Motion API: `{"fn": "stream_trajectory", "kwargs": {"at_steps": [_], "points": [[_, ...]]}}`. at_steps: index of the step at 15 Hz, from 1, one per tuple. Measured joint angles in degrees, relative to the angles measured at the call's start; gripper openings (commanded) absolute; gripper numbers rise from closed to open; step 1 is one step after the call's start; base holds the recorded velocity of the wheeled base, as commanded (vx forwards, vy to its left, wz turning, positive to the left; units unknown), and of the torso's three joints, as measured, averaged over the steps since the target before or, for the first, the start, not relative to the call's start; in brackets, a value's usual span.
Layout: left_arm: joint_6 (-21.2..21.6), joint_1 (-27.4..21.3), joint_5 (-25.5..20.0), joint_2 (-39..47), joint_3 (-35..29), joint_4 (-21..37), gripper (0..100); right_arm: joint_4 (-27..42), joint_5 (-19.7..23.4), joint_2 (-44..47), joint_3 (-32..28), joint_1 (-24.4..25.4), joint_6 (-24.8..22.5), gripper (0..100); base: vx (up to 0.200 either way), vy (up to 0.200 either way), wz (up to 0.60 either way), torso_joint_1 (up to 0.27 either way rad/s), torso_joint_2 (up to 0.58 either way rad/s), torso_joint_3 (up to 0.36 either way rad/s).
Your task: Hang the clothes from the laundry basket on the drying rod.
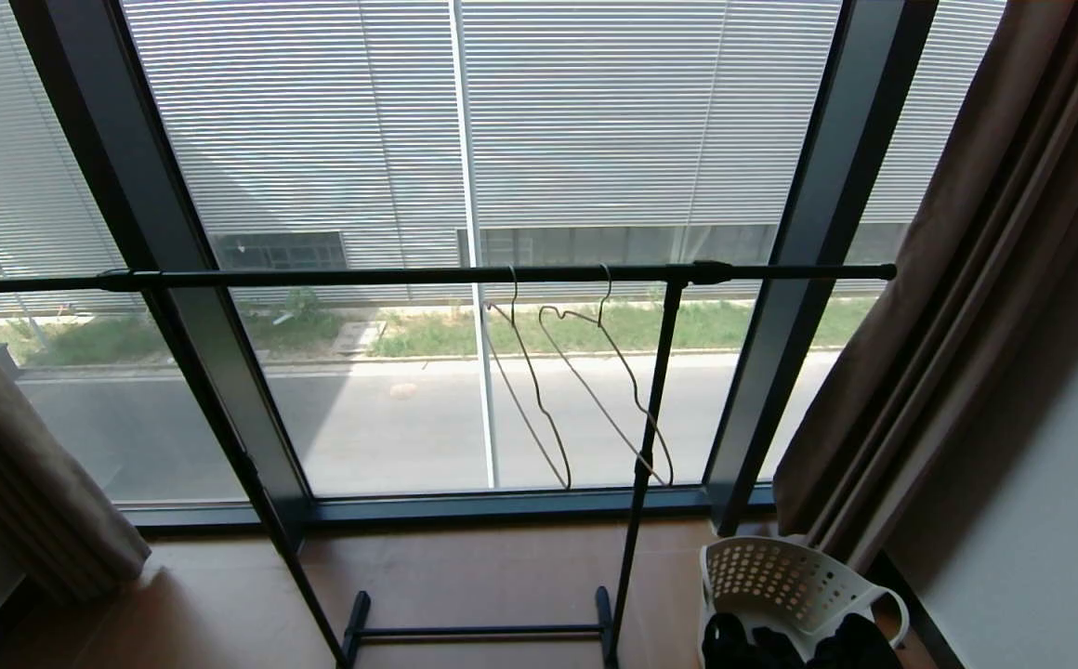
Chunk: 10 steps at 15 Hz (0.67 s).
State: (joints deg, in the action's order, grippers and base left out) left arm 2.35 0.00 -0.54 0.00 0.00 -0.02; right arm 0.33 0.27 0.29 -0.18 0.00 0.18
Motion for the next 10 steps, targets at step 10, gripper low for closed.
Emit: {"fn": "stream_trajectory", "kwargs": {"at_steps": [10], "points": [[0.0,0.0,0.0,0.0,0.0,-0.02,100,0.0,0.0,0.0,0.0,0.0,-0.11,100,0.0,0.0,0.0,0.0,0.0,0.0]]}}
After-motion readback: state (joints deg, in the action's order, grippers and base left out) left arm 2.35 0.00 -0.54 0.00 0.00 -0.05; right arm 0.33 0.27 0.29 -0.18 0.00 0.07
